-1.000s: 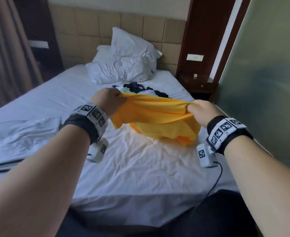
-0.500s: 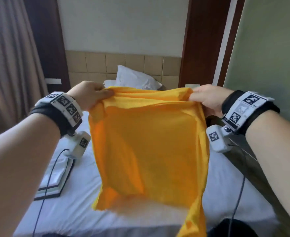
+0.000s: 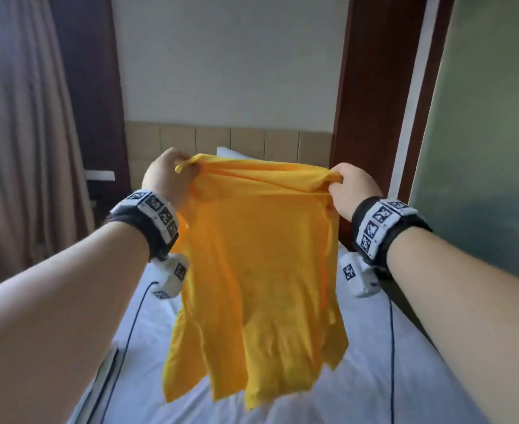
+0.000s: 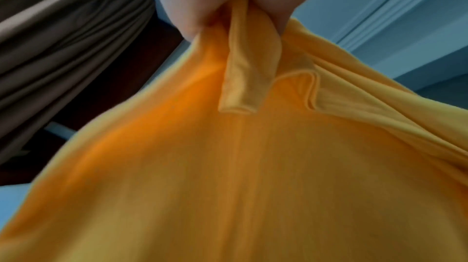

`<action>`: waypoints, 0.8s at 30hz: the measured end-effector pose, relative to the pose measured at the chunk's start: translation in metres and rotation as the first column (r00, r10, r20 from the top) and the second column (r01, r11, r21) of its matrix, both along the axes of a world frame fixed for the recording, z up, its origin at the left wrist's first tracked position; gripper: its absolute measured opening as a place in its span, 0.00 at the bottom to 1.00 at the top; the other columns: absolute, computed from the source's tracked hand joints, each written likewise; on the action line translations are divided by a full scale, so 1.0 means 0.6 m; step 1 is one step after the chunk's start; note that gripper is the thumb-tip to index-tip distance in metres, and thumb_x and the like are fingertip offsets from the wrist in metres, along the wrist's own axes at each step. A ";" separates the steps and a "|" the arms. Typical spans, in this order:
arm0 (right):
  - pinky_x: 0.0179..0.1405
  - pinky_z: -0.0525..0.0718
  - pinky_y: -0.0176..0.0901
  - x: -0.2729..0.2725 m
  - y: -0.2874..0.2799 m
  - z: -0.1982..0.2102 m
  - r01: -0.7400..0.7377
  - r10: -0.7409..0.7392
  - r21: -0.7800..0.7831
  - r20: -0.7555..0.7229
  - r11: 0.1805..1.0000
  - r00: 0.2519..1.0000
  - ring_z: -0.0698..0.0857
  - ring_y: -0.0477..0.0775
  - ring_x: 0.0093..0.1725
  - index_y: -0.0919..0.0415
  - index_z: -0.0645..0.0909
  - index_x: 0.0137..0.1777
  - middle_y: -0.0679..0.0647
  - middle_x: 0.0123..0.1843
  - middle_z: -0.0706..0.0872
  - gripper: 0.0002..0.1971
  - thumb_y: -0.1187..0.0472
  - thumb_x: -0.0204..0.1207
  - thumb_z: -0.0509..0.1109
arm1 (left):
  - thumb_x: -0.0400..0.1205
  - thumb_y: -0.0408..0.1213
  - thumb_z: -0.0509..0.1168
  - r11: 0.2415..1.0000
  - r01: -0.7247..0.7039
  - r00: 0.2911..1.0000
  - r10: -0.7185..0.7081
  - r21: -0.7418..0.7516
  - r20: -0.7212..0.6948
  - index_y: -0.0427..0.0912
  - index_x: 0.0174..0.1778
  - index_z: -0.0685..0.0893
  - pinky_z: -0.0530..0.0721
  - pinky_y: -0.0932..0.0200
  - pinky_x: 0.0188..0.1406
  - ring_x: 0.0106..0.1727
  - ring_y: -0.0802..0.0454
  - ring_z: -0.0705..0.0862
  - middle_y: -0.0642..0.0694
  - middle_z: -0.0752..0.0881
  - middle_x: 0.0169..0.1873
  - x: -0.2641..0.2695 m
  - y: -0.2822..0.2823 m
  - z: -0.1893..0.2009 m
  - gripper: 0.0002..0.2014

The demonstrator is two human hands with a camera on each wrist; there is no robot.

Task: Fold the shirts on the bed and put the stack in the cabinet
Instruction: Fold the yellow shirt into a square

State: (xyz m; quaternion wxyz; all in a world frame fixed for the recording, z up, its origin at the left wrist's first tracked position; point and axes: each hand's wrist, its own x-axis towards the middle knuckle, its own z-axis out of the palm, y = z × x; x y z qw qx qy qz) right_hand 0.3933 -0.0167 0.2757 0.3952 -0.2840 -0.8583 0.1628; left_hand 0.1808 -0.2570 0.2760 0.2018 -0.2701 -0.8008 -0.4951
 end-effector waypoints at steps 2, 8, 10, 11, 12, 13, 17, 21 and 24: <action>0.39 0.77 0.45 -0.011 0.003 0.043 -0.049 0.061 0.075 -0.178 0.996 0.982 0.84 0.56 0.46 0.53 0.83 0.55 0.50 0.47 0.87 0.12 0.63 0.83 0.59 | 0.87 0.47 0.66 0.981 0.024 0.997 -0.010 0.191 -0.075 0.52 0.65 0.83 0.77 0.56 0.49 0.52 0.50 0.83 0.50 0.84 0.60 -0.002 0.007 0.051 0.12; 0.40 0.74 0.45 -0.027 0.013 -0.031 -0.063 0.081 0.089 -0.224 0.994 0.971 0.81 0.57 0.45 0.57 0.84 0.53 0.53 0.45 0.86 0.08 0.62 0.81 0.62 | 0.86 0.51 0.65 0.991 0.006 0.983 0.019 0.135 -0.182 0.57 0.63 0.84 0.79 0.44 0.66 0.64 0.46 0.78 0.53 0.78 0.57 -0.026 0.023 -0.034 0.11; 0.40 0.79 0.47 -0.028 0.027 -0.139 -0.022 0.022 0.004 -0.051 1.000 0.998 0.83 0.62 0.45 0.58 0.85 0.53 0.57 0.45 0.88 0.10 0.63 0.80 0.62 | 0.85 0.53 0.67 0.998 0.053 0.997 -0.051 0.026 -0.060 0.55 0.62 0.86 0.84 0.44 0.58 0.59 0.44 0.82 0.48 0.81 0.58 -0.032 0.033 -0.148 0.12; 0.41 0.80 0.48 -0.029 0.033 -0.206 0.015 -0.012 -0.029 0.082 0.999 0.997 0.85 0.67 0.48 0.60 0.86 0.54 0.60 0.47 0.89 0.11 0.63 0.81 0.62 | 0.84 0.54 0.68 0.995 0.086 0.996 -0.084 -0.043 0.035 0.55 0.60 0.87 0.87 0.47 0.49 0.53 0.43 0.85 0.46 0.83 0.58 -0.031 0.035 -0.217 0.13; 0.42 0.79 0.48 -0.028 0.038 -0.277 0.049 -0.034 -0.057 0.234 0.997 0.972 0.86 0.69 0.50 0.59 0.87 0.56 0.63 0.50 0.89 0.13 0.63 0.81 0.61 | 0.83 0.54 0.70 0.984 0.103 0.988 -0.085 -0.143 0.129 0.56 0.57 0.89 0.86 0.51 0.45 0.50 0.43 0.86 0.45 0.85 0.57 -0.030 0.035 -0.291 0.11; 0.43 0.78 0.47 -0.026 0.042 -0.349 0.078 -0.039 -0.089 0.381 0.993 0.924 0.86 0.70 0.53 0.58 0.88 0.57 0.64 0.53 0.89 0.14 0.62 0.82 0.60 | 0.81 0.53 0.73 0.957 0.107 0.975 -0.048 -0.268 0.218 0.57 0.54 0.89 0.84 0.54 0.45 0.49 0.42 0.86 0.44 0.87 0.56 -0.026 0.034 -0.362 0.09; 0.56 0.83 0.48 0.016 0.038 -0.569 0.216 0.024 -0.252 0.701 0.943 0.713 0.86 0.65 0.60 0.53 0.85 0.70 0.61 0.69 0.86 0.20 0.61 0.84 0.57 | 0.83 0.39 0.74 0.798 0.318 0.805 0.058 -0.512 0.590 0.49 0.50 0.88 0.85 0.63 0.45 0.44 0.49 0.85 0.45 0.87 0.54 -0.012 0.017 -0.577 0.03; 0.57 0.89 0.54 0.047 0.032 -0.640 0.274 0.079 -0.475 0.600 0.836 0.796 0.87 0.66 0.62 0.50 0.76 0.80 0.58 0.76 0.81 0.25 0.61 0.85 0.55 | 0.83 0.35 0.72 0.826 0.301 0.666 0.176 -0.477 0.725 0.39 0.53 0.83 0.87 0.49 0.52 0.39 0.45 0.81 0.45 0.80 0.34 -0.011 -0.003 -0.652 0.07; 0.29 0.92 0.53 0.049 0.029 -0.656 0.255 0.071 -0.672 0.418 0.695 0.906 0.92 0.64 0.36 0.49 0.74 0.81 0.57 0.55 0.88 0.26 0.64 0.84 0.56 | 0.80 0.39 0.76 0.845 0.255 0.563 0.266 -0.471 0.782 0.31 0.45 0.85 0.83 0.51 0.37 0.32 0.43 0.81 0.38 0.82 0.30 0.006 0.001 -0.634 0.13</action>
